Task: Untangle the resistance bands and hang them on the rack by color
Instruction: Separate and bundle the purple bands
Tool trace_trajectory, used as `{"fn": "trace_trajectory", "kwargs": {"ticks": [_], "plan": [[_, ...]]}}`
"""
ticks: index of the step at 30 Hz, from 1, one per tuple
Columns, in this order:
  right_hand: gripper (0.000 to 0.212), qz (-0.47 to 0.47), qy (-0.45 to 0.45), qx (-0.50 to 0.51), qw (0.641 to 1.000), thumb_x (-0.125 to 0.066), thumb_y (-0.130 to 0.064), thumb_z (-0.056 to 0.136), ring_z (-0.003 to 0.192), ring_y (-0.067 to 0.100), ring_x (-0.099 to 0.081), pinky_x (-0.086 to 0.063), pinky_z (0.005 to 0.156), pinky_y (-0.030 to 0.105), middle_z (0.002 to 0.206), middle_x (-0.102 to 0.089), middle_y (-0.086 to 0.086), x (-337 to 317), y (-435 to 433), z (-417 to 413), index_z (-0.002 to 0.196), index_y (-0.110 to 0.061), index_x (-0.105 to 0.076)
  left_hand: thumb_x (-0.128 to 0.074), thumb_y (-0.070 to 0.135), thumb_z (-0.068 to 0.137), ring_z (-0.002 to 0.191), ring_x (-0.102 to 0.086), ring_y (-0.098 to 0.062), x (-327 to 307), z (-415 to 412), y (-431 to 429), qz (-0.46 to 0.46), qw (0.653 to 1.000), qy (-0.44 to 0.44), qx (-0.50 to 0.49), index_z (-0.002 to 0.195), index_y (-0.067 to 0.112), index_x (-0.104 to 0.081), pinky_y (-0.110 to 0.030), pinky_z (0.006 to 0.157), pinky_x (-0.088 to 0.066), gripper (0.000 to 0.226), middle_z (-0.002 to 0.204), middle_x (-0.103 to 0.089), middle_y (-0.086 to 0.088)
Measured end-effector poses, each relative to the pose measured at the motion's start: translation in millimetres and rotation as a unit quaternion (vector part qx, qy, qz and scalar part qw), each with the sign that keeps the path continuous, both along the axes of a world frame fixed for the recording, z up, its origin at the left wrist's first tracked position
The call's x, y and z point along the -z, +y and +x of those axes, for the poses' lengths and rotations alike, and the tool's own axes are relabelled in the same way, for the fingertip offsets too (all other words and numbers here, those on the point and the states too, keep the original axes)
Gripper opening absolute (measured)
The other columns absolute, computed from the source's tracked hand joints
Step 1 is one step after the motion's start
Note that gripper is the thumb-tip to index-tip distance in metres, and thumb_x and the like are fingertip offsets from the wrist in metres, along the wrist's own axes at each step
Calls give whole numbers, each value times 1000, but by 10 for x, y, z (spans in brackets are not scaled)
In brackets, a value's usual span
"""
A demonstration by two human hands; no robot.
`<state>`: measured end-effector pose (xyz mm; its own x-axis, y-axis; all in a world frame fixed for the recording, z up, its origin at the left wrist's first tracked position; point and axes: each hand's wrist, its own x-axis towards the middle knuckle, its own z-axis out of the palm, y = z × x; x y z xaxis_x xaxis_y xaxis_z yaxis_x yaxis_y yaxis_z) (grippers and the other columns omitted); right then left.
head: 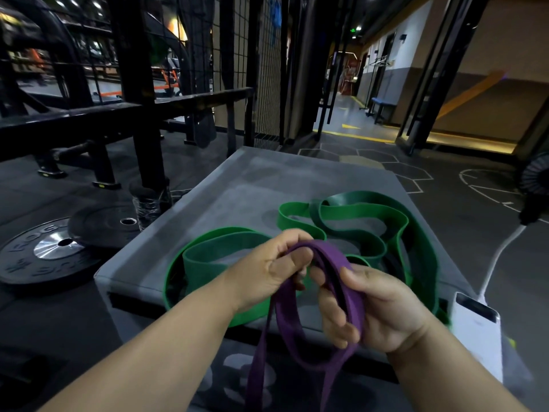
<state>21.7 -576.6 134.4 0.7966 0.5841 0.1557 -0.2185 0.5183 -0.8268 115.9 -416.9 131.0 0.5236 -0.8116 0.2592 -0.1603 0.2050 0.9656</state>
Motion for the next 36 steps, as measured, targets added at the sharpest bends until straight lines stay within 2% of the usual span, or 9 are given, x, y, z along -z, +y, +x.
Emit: {"fn": "trace_trajectory", "kwargs": {"ticks": [4, 9, 15, 18, 22, 25, 27, 30, 36], "plan": [[35, -4, -2, -53, 999, -52, -16, 96, 111, 30, -65, -48, 100, 43, 121, -65, 20, 149, 73, 19, 126, 3, -54, -77, 55, 67, 54, -47, -6, 7, 7, -78, -99, 993, 64, -21, 103, 7, -52, -16, 55, -44, 65, 62, -50, 7], [30, -79, -88, 30, 993, -52, -27, 97, 80, 25, -66, -49, 85, 39, 84, -68, 12, 9, 115, 42, 96, 1, -63, -65, 44, 85, 59, -50, -13, 47, 56, -81, -113, 984, 122, -64, 95, 5, -56, -18, 55, -47, 42, 65, -54, 0], [26, -55, -135, 92, 985, -62, -15, 92, 87, 30, -55, -43, 88, 44, 87, -45, 12, -250, -123, 28, 109, 0, -50, -36, 25, 100, 69, -64, 7, 260, -115, -137, 87, 992, 87, 18, 87, 18, -63, -10, 70, -47, 30, 72, -70, 13], [31, -6, -137, 92, 986, -61, 2, 88, 88, 33, -58, -42, 87, 52, 93, -45, 16, -285, -191, 25, 114, -3, -45, -35, 52, 97, 86, -62, 14, 306, -177, -130, 170, 984, 46, 12, 101, 38, -59, -5, 78, -45, 28, 97, -66, 22], [30, 89, -138, 158, 974, -56, 4, 88, 70, 21, -56, -51, 73, 39, 94, -53, 14, -337, -236, 59, 114, -4, -44, -44, 85, 70, 97, -65, -14, 419, -187, -167, 220, 973, 63, 22, 104, 30, -67, -37, 102, -47, 69, 97, -72, 7], [31, 104, -153, 246, 951, -62, -4, 83, 61, 13, -49, -47, 63, 29, 80, -53, 5, -358, -309, 67, 111, -7, -49, -67, 77, 62, 100, -59, -22, 511, -170, -203, 202, 968, 124, 75, 123, 12, -50, -36, 100, -46, 91, 109, -61, -12], [32, 112, -156, 301, 934, -66, -9, 78, 57, 9, -46, -44, 60, 24, 73, -51, 0, -387, -368, 65, 107, -11, -53, -75, 61, 69, 93, -64, -11, 492, -174, -191, 235, 962, 93, 105, 119, 15, -44, -26, 95, -47, 74, 108, -62, -10], [31, 148, -152, 337, 917, -67, -12, 78, 56, 7, -44, -44, 58, 22, 71, -49, -4, -446, -472, 39, 106, -14, -53, -70, 36, 74, 100, -67, -16, 517, -152, -176, 304, 948, 31, 86, 117, 22, -50, -35, 106, -43, 49, 109, -69, -3], [20, 90, -126, 489, 858, -43, -10, 89, 55, 7, -38, -42, 57, 20, 67, -44, -6, -489, -464, -21, 106, -18, -50, -66, 34, 78, 102, -63, -20, 387, -94, -106, 317, 948, -16, 27, 115, 12, -62, -39, 102, -47, 43, 111, -70, -8]]}}
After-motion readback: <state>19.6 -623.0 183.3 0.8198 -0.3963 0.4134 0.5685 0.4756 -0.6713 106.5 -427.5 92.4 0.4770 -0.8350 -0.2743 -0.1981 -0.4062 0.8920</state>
